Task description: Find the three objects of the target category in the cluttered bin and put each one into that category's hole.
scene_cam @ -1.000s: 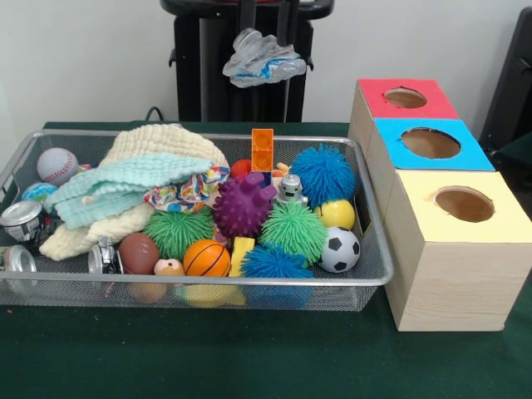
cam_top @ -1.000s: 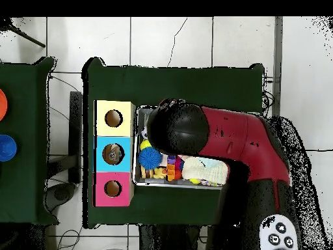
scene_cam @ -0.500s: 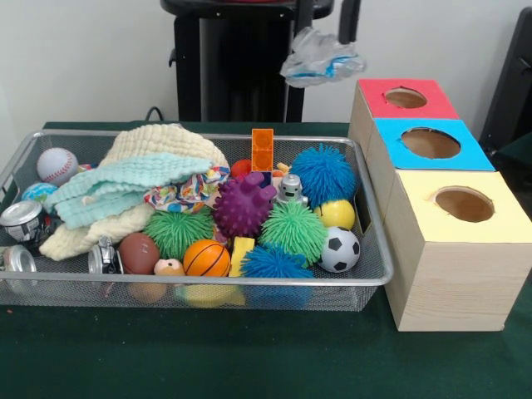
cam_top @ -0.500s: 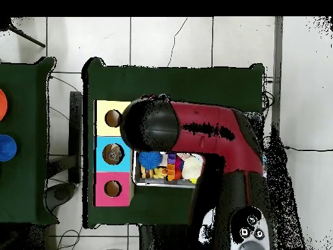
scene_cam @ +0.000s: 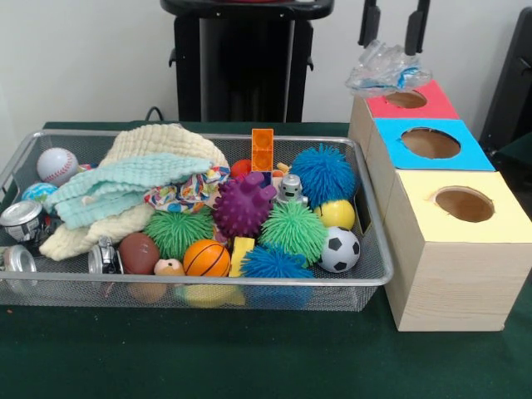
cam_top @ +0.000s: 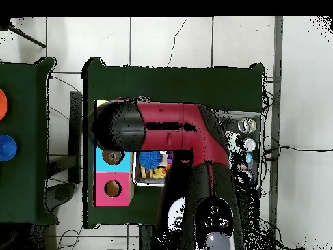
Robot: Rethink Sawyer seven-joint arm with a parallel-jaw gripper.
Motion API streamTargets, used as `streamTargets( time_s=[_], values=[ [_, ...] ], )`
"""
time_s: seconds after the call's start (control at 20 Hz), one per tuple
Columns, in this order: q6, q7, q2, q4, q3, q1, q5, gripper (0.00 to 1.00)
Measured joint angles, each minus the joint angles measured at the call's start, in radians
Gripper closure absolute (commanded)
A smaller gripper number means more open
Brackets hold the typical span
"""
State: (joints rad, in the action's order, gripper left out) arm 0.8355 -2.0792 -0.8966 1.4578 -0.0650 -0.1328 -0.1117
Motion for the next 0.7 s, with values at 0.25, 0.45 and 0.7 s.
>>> streamTargets(
  time_s=[0.25,0.45,0.7],
  values=[
    [0.0,-0.001,0.017,0.0,0.011,0.034,0.008,1.0],
    [0.0,-0.002,0.034,0.0,0.027,0.068,0.017,1.0],
    [-0.001,-0.005,0.057,0.0,0.048,0.104,0.024,1.0]
  ],
)
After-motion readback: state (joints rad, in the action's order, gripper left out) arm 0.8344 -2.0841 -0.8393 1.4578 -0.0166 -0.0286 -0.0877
